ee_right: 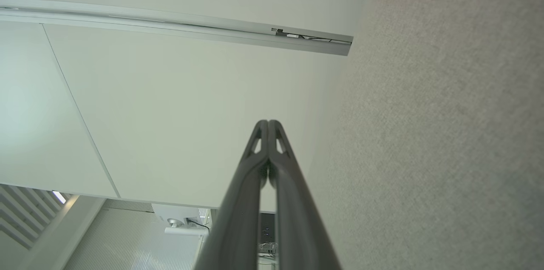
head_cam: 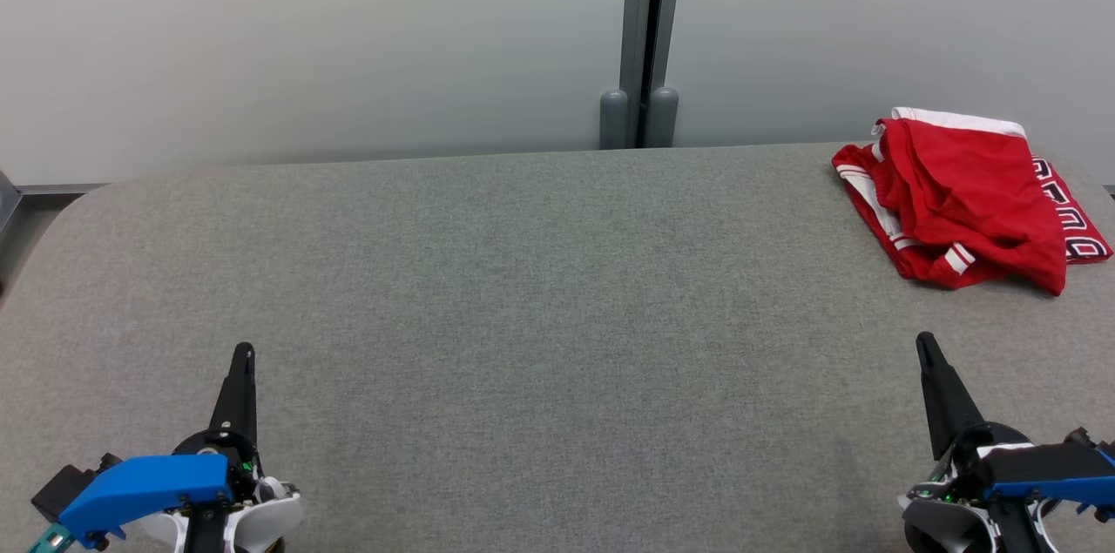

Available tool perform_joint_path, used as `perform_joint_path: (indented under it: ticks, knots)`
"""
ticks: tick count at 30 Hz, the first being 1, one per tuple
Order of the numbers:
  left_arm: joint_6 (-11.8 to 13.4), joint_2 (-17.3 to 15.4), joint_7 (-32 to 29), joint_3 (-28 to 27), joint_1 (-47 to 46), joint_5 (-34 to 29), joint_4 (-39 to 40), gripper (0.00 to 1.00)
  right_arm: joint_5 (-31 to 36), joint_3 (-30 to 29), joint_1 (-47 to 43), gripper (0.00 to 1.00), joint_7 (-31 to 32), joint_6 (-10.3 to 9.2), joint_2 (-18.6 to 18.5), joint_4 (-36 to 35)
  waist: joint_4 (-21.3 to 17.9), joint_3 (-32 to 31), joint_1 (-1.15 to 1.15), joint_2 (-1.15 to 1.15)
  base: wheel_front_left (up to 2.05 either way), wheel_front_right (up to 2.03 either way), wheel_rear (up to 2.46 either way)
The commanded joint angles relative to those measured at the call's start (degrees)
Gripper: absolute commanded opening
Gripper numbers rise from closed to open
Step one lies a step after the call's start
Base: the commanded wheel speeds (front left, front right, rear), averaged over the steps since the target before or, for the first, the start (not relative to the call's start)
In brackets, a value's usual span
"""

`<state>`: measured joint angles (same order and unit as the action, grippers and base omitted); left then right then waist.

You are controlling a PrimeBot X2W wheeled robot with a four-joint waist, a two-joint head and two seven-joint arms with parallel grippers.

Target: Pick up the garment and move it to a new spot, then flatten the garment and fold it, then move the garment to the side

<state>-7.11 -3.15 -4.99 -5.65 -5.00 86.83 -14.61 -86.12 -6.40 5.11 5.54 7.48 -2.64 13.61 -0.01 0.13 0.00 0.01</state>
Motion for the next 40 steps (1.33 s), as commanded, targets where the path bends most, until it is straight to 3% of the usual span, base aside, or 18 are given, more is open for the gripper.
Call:
perform_joint_path:
  ticks: [1,15,40]
  knots:
    - [-0.6,0.1,-0.4,-0.4,-1.0,1.0,0.4,0.0,-1.4,-0.2,0.9,0.0,0.4,0.02,-0.4,0.0,0.0,0.0,0.0,-0.01,0.0,0.0,0.0]
    - [-0.6,0.4,-1.8,-1.1,-1.6,5.7,0.7,0.0,-6.6,-0.2,1.5,0.0,1.1,0.02,-0.4,0.5,0.0,0.0,0.0,-0.01,0.0,0.0,0.0]
    - [-0.6,0.3,-1.8,-1.0,-1.6,5.6,0.7,0.0,-6.4,-0.2,1.4,0.0,1.1,0.02,-0.4,0.5,0.0,0.0,0.0,-0.01,0.0,0.0,0.0]
